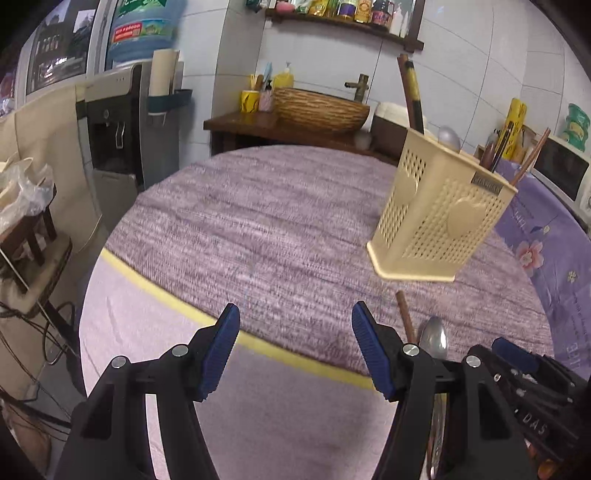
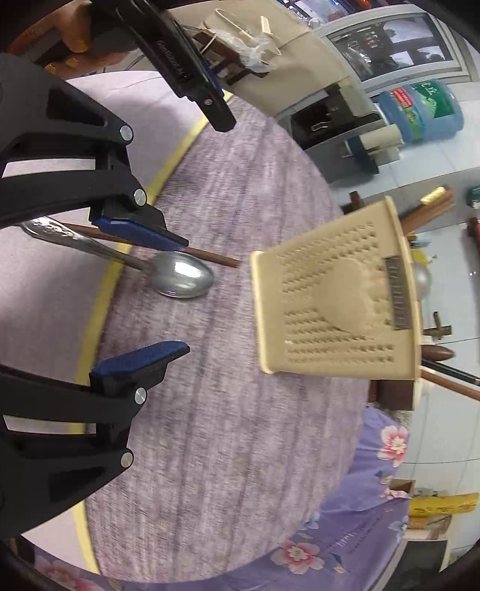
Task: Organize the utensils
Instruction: 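Move both tools back down toward the silver spoon and last chopstick, then grasp the silver spoon by its handle with the right tool while the left tool grasps the wooden chopstick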
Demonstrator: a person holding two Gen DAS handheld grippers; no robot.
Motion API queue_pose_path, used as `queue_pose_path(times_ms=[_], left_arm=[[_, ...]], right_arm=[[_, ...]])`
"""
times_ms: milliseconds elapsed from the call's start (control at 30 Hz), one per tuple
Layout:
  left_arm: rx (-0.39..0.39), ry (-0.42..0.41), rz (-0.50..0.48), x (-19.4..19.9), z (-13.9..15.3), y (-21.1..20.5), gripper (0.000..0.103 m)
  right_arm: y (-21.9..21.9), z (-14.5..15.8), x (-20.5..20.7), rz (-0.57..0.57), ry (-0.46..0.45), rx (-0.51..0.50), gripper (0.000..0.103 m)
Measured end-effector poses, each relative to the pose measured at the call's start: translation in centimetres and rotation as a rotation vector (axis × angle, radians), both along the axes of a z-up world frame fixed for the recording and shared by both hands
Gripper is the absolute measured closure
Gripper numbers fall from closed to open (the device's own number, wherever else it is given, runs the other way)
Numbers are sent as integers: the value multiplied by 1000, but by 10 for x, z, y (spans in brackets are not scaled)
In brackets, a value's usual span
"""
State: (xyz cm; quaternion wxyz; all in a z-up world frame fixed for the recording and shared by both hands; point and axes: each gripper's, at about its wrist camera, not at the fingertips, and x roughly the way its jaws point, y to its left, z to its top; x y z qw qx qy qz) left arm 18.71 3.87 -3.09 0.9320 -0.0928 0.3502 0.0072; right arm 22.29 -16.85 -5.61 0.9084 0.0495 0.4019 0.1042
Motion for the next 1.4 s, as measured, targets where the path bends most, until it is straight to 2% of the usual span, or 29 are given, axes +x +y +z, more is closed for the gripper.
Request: queue_pose_path(times_ms=[167,367,500,600,667,767,867,933,967,1100,1167,1400], left_arm=[[-2,22,-12,-7,-9,-1,41],[5,6,-1,-14,-8,3,41],[3,20,-1,-15,-11,7,46],[-3,29,0,-14,-13,7,48],[-4,32,-3,-13,-14,7,49],[-7,36,-12,-13,-15,4,50],[-12,37,-17,-12,-16,2,50],[-13,37,-20,-11,-16,2,50],[-13,37,-22,-11,-16,2,50],[-13,38,-30,-11,-15,-1,50],[-12,42,-32,-10,-16,-3,50],[-14,47,-55,-11,-16,-12,50]], right_arm=[[11,-14,-15,9,24,0,52],[13,-17,-20,1,31,-11,52],[13,-18,-22,-3,36,-20,52],[17,-20,-20,3,45,-23,54],[20,-23,-17,-4,50,-41,60],[21,-27,-13,-3,77,-17,61],[27,-27,-9,1,69,-44,61],[32,-26,-7,-6,60,-69,66],[35,-27,-5,-10,65,-108,77],[39,-27,-4,1,59,-130,85],[35,-28,-4,2,54,-133,95],[-19,-28,-12,-67,59,-136,96]])
